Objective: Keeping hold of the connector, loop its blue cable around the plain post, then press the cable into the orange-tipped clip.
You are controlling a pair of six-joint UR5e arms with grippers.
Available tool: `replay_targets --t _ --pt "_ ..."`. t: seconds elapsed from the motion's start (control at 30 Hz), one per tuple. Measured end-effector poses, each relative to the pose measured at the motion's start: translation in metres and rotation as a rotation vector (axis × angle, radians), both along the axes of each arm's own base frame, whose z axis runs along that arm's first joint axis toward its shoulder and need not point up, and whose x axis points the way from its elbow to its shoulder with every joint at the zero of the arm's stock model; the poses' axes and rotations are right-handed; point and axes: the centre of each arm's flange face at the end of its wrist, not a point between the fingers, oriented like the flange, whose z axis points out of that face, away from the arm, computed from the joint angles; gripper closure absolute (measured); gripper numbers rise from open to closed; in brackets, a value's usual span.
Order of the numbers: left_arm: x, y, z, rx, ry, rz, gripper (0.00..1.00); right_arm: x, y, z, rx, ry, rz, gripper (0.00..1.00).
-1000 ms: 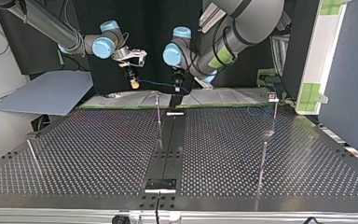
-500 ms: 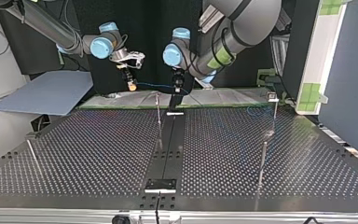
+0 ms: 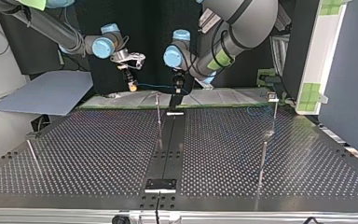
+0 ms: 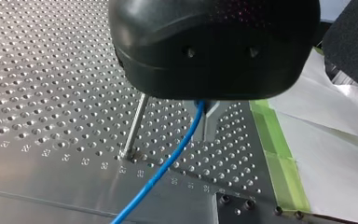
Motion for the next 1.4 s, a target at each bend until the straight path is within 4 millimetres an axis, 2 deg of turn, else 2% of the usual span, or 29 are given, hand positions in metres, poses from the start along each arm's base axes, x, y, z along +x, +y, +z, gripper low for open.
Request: replay_targets --t 0.13,0.43,0.97,1.27,1.4 --pt "0.001 0.001 0.0 0.0 -0.002 0.003 0.99 -0.005 -0.004 -0.005 0.007 0.0 -0.012 1.0" --pt "0.002 -0.005 0.002 -0.005 -0.017 -0.009 0.99 -0.013 -0.023 -0.001 0.002 -0.008 -0.038 1.0" --pt "0.016 -0.029 0.02 -0.056 -0.051 -0.048 0.99 -0.026 -0.044 0.005 -0.011 -0.015 -0.07 1.0" --pt "0.019 -0.037 0.003 -0.067 -0.026 -0.063 0.99 -0.032 -0.051 0.006 -0.015 -0.019 -0.082 1.0" --pt "0.023 -0.04 0.004 -0.075 -0.031 -0.065 0.99 -0.033 -0.053 0.007 -0.017 -0.02 -0.085 1.0"
